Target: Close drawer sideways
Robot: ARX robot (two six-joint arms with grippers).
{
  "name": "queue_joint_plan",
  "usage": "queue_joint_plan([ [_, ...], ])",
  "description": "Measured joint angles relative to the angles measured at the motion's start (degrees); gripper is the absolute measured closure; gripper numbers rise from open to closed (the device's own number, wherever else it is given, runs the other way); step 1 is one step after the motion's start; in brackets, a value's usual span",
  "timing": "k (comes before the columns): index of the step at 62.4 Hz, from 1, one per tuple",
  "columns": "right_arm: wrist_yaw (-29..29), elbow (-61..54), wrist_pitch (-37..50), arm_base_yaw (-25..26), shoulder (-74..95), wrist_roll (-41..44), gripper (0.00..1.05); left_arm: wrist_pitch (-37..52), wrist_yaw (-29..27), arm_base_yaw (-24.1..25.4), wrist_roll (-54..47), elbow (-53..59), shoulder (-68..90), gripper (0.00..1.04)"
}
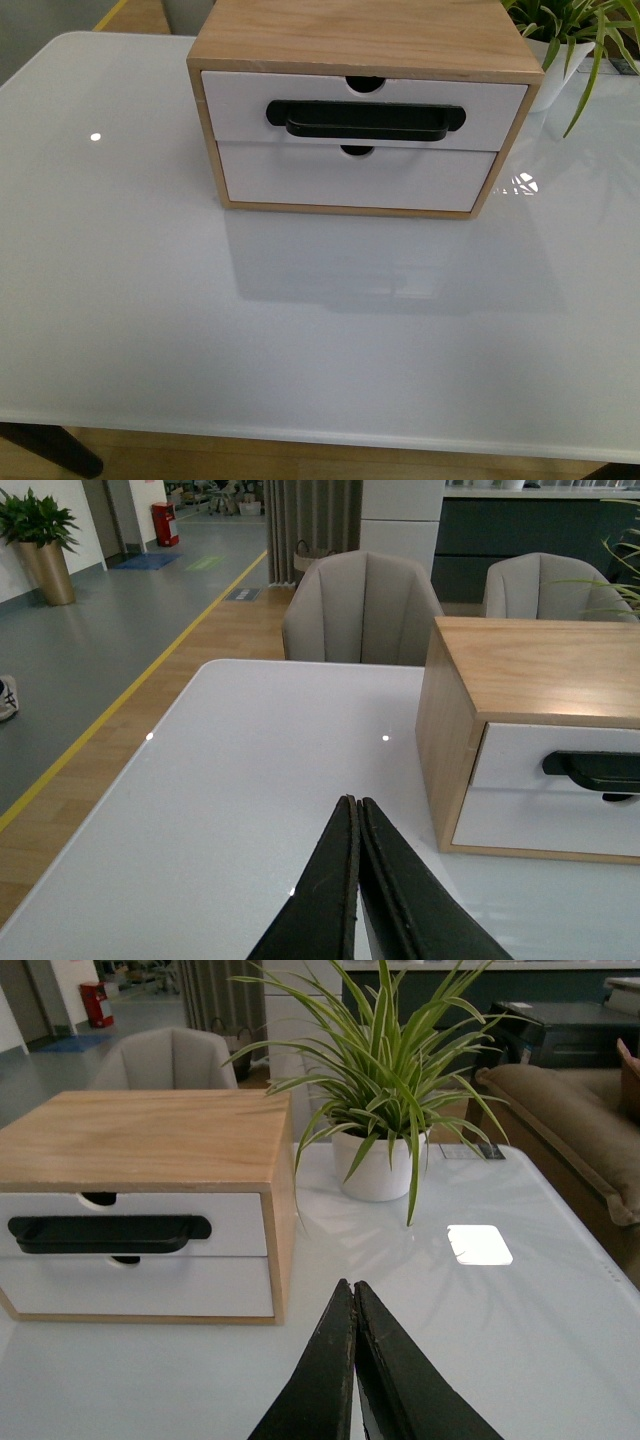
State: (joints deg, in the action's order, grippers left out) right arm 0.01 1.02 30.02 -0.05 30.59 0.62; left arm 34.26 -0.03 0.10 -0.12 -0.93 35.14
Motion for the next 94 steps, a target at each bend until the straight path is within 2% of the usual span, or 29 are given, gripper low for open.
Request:
queue_joint_plan([
  [22,0.00,-0.02,-10.97,0.00,-11.56,0.00,1.03,-12.24,0.02,0.00,0.00,0.00,-13.05,1.03],
  [50,0.00,-0.02,-20.26,0.00,-20.85,0.00,1.03,-22.58,0.02,0.00,0.00,0.00,-23.52,1.03],
  [52,-0.09,0.00,-26.60,0.00,-25.38,0.00,1.03,-23.41,0.04,0.00,0.00,0.02,-24.37,1.03],
  [54,0.00,0.00,-29.33,0.00,-28.59,0.00,1.03,-24.09,0.02,0.00,0.00,0.00,-24.94,1.03],
  [60,0.04,0.00,-29.88,0.00,-30.10,0.00,1.03,-33.31,0.04,0.00,0.00,0.00,-32.74,1.03],
  [79,0.00,0.00,-29.94,0.00,-30.23,0.02,1.03,-34.14,0.04,0.00,0.00,0.00,-34.77,1.03],
  [82,0.02,0.00,-29.94,0.00,-30.23,0.00,0.92,-34.14,0.02,0.00,0.02,0.00,-34.77,0.99],
  [89,0.00,0.00,-29.94,0.00,-30.23,0.00,0.71,-34.14,0.02,0.00,0.02,0.00,-34.77,0.78],
  [94,0.00,0.00,-29.94,0.00,-30.23,0.00,0.50,-34.14,0.04,0.00,0.02,0.00,-34.77,0.56],
])
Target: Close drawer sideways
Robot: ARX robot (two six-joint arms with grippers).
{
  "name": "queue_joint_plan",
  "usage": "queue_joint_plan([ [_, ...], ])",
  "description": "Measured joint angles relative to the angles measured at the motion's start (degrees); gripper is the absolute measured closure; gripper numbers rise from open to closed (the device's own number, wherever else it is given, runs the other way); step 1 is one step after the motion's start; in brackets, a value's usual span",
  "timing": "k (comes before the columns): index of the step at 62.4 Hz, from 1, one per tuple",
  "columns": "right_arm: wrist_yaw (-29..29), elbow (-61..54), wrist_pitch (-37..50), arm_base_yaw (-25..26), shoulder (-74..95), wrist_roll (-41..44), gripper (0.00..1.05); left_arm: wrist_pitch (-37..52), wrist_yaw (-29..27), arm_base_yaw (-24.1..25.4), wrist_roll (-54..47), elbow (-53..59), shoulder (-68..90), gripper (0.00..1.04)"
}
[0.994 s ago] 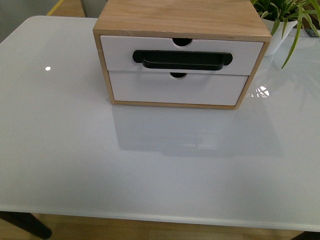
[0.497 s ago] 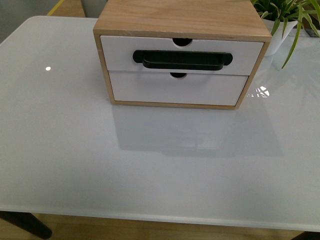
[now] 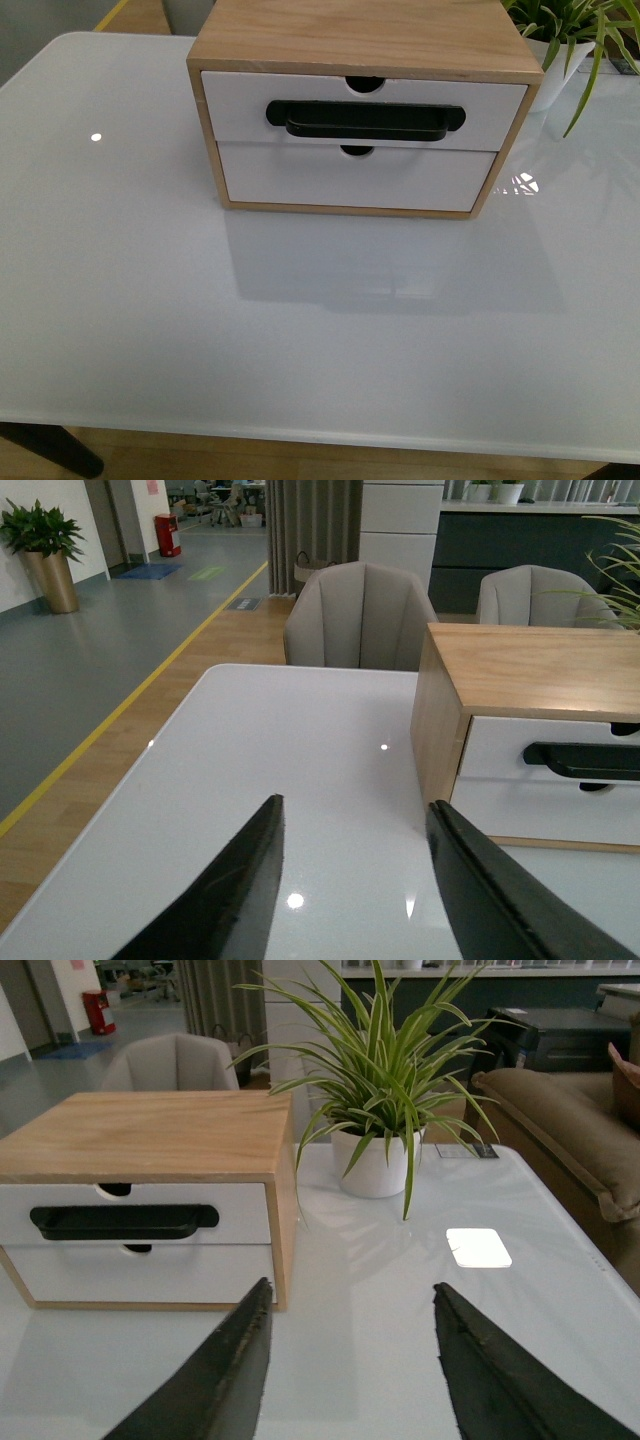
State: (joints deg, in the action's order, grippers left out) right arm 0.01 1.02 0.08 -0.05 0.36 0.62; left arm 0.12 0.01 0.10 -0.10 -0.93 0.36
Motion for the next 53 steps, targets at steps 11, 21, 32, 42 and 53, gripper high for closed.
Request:
queue_joint_plan([
  [11,0.00,0.00,0.00,0.00,0.00,0.00,0.18,0.00,-0.02,0.00,0.00,0.00,0.00,0.25],
  [21,0.02,0.00,0.00,0.00,0.00,-0.04,0.09,0.00,0.00,0.00,-0.02,0.00,0.00,0.09],
  [32,0.00,0.00,0.00,0.00,0.00,-0.04,0.09,0.00,-0.02,0.00,-0.02,0.00,0.00,0.09],
  [42,0.00,0.00,0.00,0.00,-0.02,-0.04,0.09,0.00,0.00,0.00,-0.02,0.00,0.00,0.09],
  [53,0.00,0.00,0.00,0.00,0.00,-0.04,0.09,0.00,-0.02,0.00,-0.02,0.00,0.00,0.09],
])
